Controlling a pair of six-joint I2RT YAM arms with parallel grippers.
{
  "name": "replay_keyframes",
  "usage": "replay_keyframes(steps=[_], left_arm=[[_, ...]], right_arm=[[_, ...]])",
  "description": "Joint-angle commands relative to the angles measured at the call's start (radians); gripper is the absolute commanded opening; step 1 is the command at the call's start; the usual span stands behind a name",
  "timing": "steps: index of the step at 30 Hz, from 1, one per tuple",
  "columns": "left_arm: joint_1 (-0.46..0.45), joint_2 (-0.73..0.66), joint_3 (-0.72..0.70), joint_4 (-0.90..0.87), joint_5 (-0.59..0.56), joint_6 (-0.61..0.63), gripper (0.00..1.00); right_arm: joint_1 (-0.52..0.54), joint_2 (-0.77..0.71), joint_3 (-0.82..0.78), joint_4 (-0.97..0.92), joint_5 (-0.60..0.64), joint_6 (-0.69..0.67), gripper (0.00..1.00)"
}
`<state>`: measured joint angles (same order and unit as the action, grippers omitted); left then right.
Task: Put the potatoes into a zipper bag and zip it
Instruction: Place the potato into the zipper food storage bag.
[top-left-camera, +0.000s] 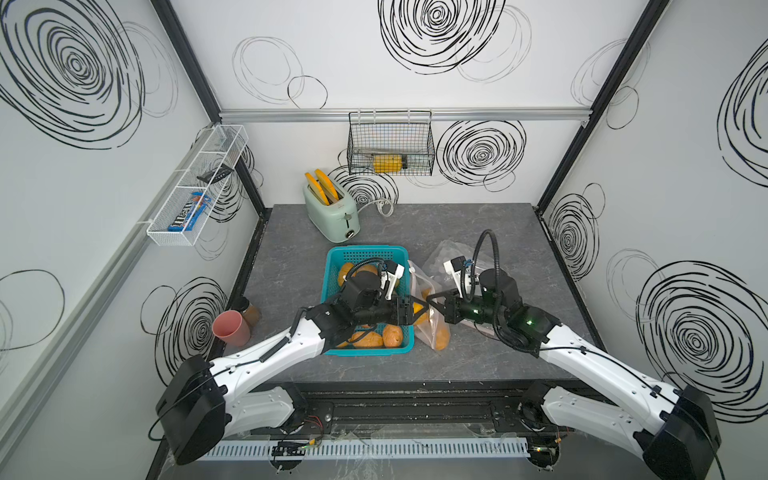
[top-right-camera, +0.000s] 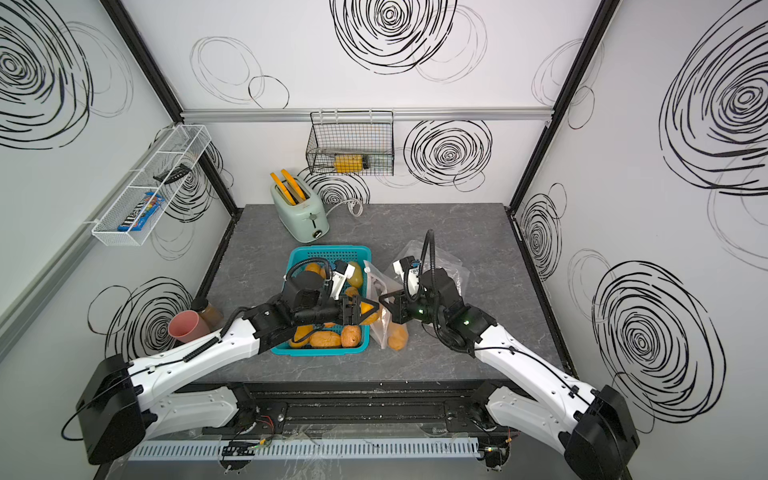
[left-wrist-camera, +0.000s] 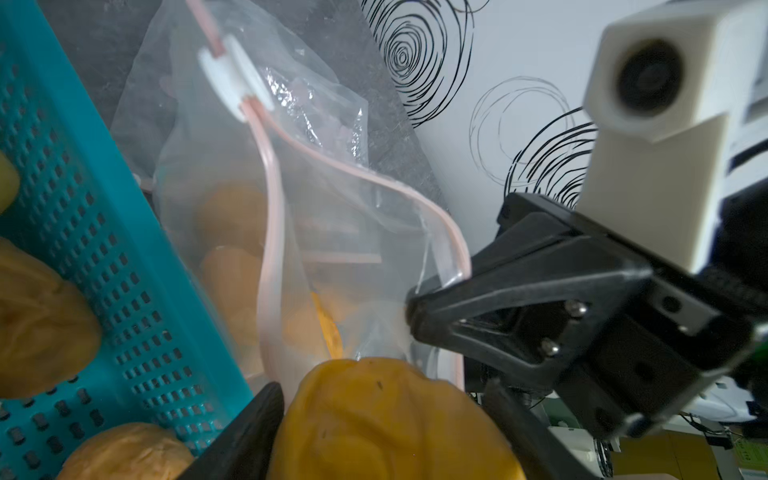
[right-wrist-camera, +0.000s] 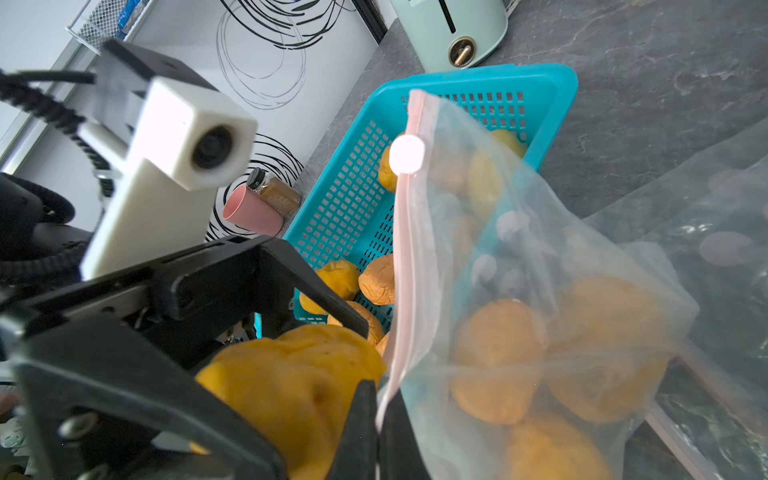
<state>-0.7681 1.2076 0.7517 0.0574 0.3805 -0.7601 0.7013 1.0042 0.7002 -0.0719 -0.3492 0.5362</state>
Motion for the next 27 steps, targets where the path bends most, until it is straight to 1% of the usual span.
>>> replay_keyframes(steps=[1, 3, 9, 15, 20, 24, 27], left_arm=[[0.006, 0.024, -0.015, 0.129, 0.029, -0.028, 0.68], [0.007, 0.040, -0.017, 0.134, 0.017, -0.024, 0.69], [-0.006, 0.102, 0.050, 0.001, -0.081, 0.031, 0.69], [-0.007, 0.166, 0.105, -0.069, -0.122, 0.026, 0.68], [0.009, 0.255, 0.204, -0.203, -0.151, 0.015, 0.69], [0.015, 0.286, 0.264, -0.258, -0.157, 0.015, 0.78], [0.015, 0.291, 0.295, -0.282, -0.144, 0.015, 0.83]], right_arm=[[0.002, 0.001, -0.011, 0.026, -0.018, 0.025, 0.00], [0.003, 0.004, -0.014, 0.027, -0.020, 0.025, 0.00], [0.003, 0.001, -0.005, 0.009, -0.019, 0.019, 0.00], [0.006, 0.010, 0.012, 0.005, -0.022, 0.016, 0.00], [0.007, 0.029, 0.007, 0.009, -0.017, 0.012, 0.00], [0.007, 0.036, -0.001, 0.017, -0.014, 0.010, 0.00], [0.007, 0.039, -0.001, 0.020, -0.007, 0.003, 0.00]])
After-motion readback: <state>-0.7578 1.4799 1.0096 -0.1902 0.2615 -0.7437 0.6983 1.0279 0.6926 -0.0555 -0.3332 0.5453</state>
